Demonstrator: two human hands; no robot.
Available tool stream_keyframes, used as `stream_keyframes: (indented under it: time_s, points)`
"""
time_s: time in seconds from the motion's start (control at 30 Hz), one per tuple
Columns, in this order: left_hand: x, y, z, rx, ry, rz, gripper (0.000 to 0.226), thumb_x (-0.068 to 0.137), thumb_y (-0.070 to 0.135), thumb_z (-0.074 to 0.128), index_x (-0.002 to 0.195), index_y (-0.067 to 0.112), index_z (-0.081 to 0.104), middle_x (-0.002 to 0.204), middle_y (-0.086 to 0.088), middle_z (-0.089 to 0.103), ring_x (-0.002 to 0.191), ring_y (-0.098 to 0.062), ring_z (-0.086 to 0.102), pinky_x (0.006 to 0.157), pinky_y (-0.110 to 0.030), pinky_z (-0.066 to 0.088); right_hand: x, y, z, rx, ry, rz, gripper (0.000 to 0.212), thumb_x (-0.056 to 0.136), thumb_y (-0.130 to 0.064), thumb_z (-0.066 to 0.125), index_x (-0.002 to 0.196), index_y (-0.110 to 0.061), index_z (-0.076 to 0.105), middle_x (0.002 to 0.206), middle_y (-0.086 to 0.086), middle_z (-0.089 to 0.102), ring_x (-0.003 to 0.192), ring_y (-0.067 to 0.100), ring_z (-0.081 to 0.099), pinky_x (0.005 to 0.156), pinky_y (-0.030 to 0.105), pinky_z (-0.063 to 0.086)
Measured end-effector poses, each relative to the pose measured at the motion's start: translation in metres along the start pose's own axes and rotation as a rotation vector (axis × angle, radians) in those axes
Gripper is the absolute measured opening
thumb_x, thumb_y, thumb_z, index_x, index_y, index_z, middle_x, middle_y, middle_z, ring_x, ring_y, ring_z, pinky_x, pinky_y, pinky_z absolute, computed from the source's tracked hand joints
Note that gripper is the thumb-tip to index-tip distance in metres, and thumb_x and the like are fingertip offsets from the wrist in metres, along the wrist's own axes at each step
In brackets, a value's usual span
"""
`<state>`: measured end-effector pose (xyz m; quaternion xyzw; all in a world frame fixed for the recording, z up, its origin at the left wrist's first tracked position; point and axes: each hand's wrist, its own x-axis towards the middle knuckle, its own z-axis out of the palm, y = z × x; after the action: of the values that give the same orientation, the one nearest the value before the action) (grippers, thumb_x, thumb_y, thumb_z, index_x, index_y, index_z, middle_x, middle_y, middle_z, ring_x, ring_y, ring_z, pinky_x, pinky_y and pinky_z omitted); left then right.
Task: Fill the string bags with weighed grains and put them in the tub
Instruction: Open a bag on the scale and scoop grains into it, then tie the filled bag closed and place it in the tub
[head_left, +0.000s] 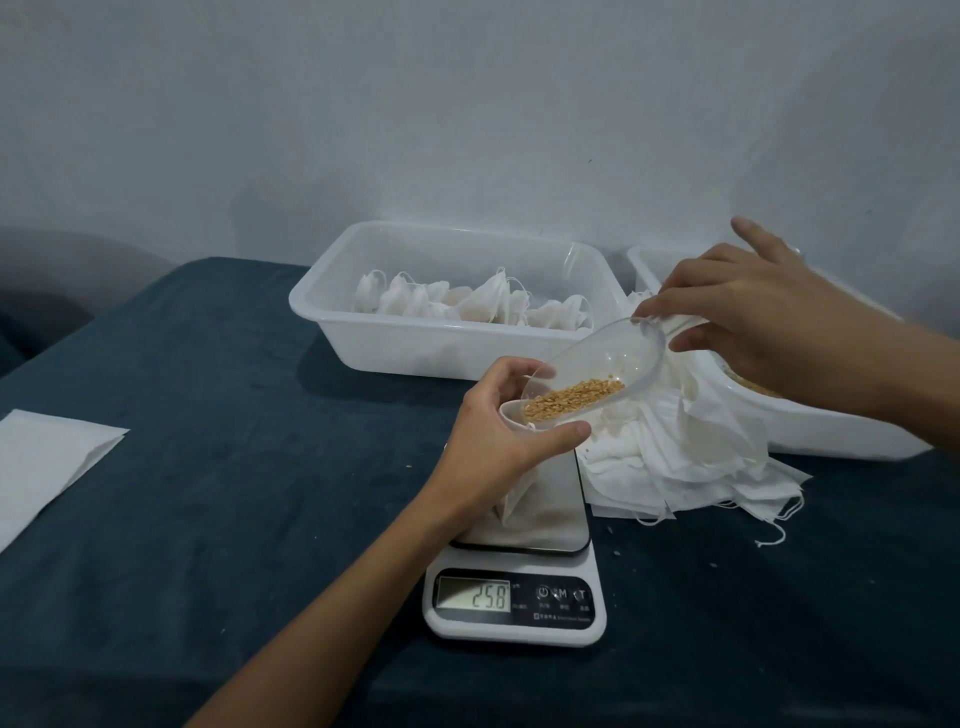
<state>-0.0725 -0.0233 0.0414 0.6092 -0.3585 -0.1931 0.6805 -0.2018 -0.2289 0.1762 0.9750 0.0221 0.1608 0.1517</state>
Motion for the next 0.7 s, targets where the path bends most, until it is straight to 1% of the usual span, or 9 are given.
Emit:
stream_keyframes:
  time_s: [0.13, 0.3, 0.33, 0.4, 0.47, 0.53, 0.6, 0.63, 0.7]
  points:
    - [-0.001, 0.001, -0.001, 0.018, 0.004, -0.001, 0.051, 0.077, 0.014, 0.092, 0.118, 0.025, 0.064, 0.111, 0.003, 0.067, 0.093, -0.001, 0.073, 0.076, -0.019, 0.058, -0.002, 0.001, 0.004, 0.061, -0.043, 0.048, 0.037, 0.088, -0.015, 0.075, 0.123, -0.024, 0.071, 0.106, -0.002, 0.068, 0.110, 0.029, 0.061, 0.121, 0.057, 0.014]
    - [-0.003, 0.003, -0.001, 0.054, 0.006, 0.001, 0.048, 0.077, 0.019, 0.092, 0.115, 0.029, 0.065, 0.110, 0.014, 0.070, 0.098, -0.006, 0.072, 0.080, -0.017, 0.054, -0.003, 0.003, 0.010, 0.242, -0.108, 0.155, 0.032, 0.094, -0.016, 0.067, 0.123, -0.029, 0.067, 0.112, -0.011, 0.064, 0.122, 0.023, 0.055, 0.123, 0.045, 0.009]
    - [-0.003, 0.003, -0.001, 0.052, 0.004, 0.001, 0.048, 0.077, 0.020, 0.092, 0.115, 0.029, 0.065, 0.109, 0.014, 0.071, 0.098, -0.006, 0.071, 0.081, -0.018, 0.054, -0.004, 0.003, 0.011, 0.306, -0.128, 0.188, 0.031, 0.095, -0.017, 0.066, 0.122, -0.033, 0.067, 0.117, -0.012, 0.065, 0.124, 0.020, 0.053, 0.123, 0.044, 0.013]
    - [-0.003, 0.004, -0.001, 0.044, 0.008, 0.001, 0.048, 0.075, 0.024, 0.091, 0.115, 0.028, 0.064, 0.100, 0.009, 0.072, 0.093, -0.006, 0.070, 0.081, -0.021, 0.055, -0.008, 0.006, 0.015, 0.424, -0.131, 0.233, 0.029, 0.095, -0.019, 0.066, 0.115, -0.040, 0.066, 0.120, -0.015, 0.066, 0.119, 0.015, 0.056, 0.114, 0.049, 0.033]
    - [-0.002, 0.004, -0.001, 0.064, 0.018, 0.013, 0.048, 0.073, 0.031, 0.090, 0.113, 0.028, 0.064, 0.095, 0.006, 0.072, 0.092, -0.005, 0.068, 0.080, -0.018, 0.053, -0.015, 0.014, 0.020, 0.529, -0.095, 0.267, 0.024, 0.094, -0.019, 0.067, 0.112, -0.034, 0.068, 0.117, -0.015, 0.069, 0.114, 0.008, 0.061, 0.103, 0.045, 0.045]
    - [-0.002, 0.002, -0.001, 0.081, 0.017, 0.012, 0.050, 0.072, 0.035, 0.089, 0.114, 0.030, 0.064, 0.096, 0.005, 0.073, 0.094, -0.008, 0.069, 0.083, -0.021, 0.053, -0.022, 0.026, 0.025, 0.630, -0.073, 0.295, 0.023, 0.094, -0.015, 0.067, 0.112, -0.030, 0.070, 0.114, -0.016, 0.071, 0.110, -0.003, 0.062, 0.100, 0.027, 0.046]
    - [-0.001, -0.001, -0.001, 0.085, 0.012, 0.020, 0.052, 0.071, 0.038, 0.089, 0.115, 0.030, 0.064, 0.096, 0.003, 0.073, 0.096, -0.010, 0.069, 0.086, -0.023, 0.054, -0.030, 0.044, 0.033, 0.693, -0.041, 0.356, 0.024, 0.095, -0.010, 0.066, 0.107, -0.030, 0.070, 0.109, -0.018, 0.071, 0.103, -0.011, 0.062, 0.090, 0.009, 0.044]
    - [-0.001, -0.001, -0.001, 0.084, 0.012, 0.028, 0.053, 0.069, 0.041, 0.089, 0.115, 0.031, 0.064, 0.096, 0.003, 0.073, 0.095, -0.009, 0.069, 0.085, -0.020, 0.053, -0.034, 0.054, 0.039, 0.702, -0.016, 0.418, 0.022, 0.095, -0.009, 0.066, 0.104, -0.029, 0.069, 0.106, -0.018, 0.070, 0.100, -0.011, 0.063, 0.087, 0.007, 0.043]
    - [0.000, -0.002, -0.002, 0.081, 0.013, 0.043, 0.054, 0.068, 0.044, 0.088, 0.114, 0.032, 0.065, 0.096, 0.003, 0.073, 0.093, -0.008, 0.069, 0.080, -0.013, 0.050, -0.044, 0.077, 0.056, 0.626, 0.063, 0.602, 0.011, 0.094, -0.012, 0.069, 0.099, -0.022, 0.069, 0.098, -0.011, 0.069, 0.094, 0.003, 0.064, 0.084, 0.017, 0.044]
